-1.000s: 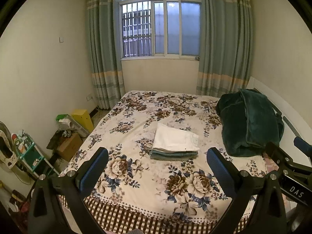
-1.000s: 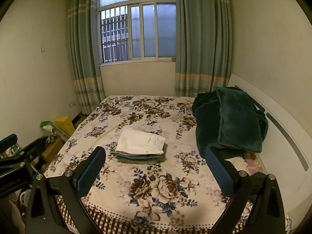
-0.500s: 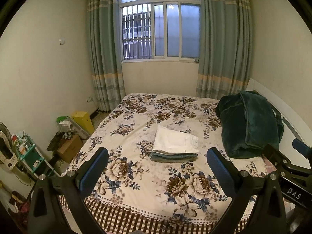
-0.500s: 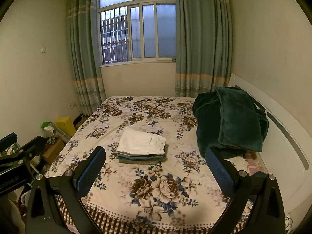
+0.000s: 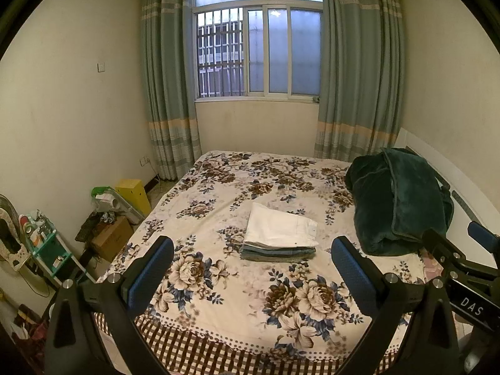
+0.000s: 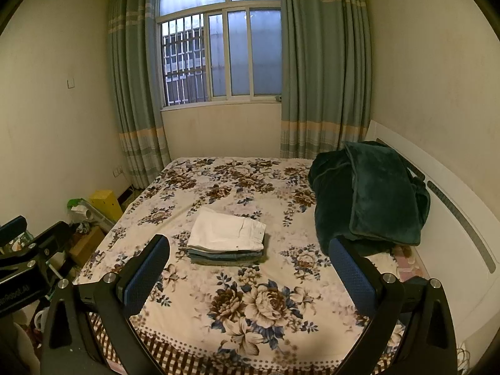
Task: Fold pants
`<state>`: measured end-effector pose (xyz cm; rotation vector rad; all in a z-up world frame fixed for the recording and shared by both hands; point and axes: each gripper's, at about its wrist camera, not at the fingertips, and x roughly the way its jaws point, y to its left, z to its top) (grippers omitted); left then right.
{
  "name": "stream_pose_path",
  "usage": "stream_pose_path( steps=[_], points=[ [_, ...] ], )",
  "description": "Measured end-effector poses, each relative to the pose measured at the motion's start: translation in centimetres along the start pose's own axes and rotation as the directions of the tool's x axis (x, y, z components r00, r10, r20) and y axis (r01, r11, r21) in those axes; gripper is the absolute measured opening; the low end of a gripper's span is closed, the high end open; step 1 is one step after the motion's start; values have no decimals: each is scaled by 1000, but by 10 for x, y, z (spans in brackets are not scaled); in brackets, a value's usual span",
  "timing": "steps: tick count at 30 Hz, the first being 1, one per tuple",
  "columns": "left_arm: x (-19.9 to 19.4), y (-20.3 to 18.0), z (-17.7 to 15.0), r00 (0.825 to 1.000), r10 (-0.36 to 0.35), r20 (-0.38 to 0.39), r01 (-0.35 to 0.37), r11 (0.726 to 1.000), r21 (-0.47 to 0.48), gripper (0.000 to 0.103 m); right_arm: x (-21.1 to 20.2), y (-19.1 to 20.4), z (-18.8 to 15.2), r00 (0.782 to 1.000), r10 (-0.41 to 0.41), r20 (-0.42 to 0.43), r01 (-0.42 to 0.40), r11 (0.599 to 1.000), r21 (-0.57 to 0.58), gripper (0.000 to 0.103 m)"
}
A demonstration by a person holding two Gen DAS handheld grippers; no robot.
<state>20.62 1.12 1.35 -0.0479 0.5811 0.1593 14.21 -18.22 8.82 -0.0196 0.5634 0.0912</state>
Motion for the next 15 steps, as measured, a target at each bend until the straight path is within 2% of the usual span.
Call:
stream_pose_path(
  steps=[15],
  points=[
    [-1, -2, 0, 1000, 0, 2, 0, 1000, -7, 103, -2, 0, -3, 1000, -4, 2, 4, 1000, 8, 103]
  ],
)
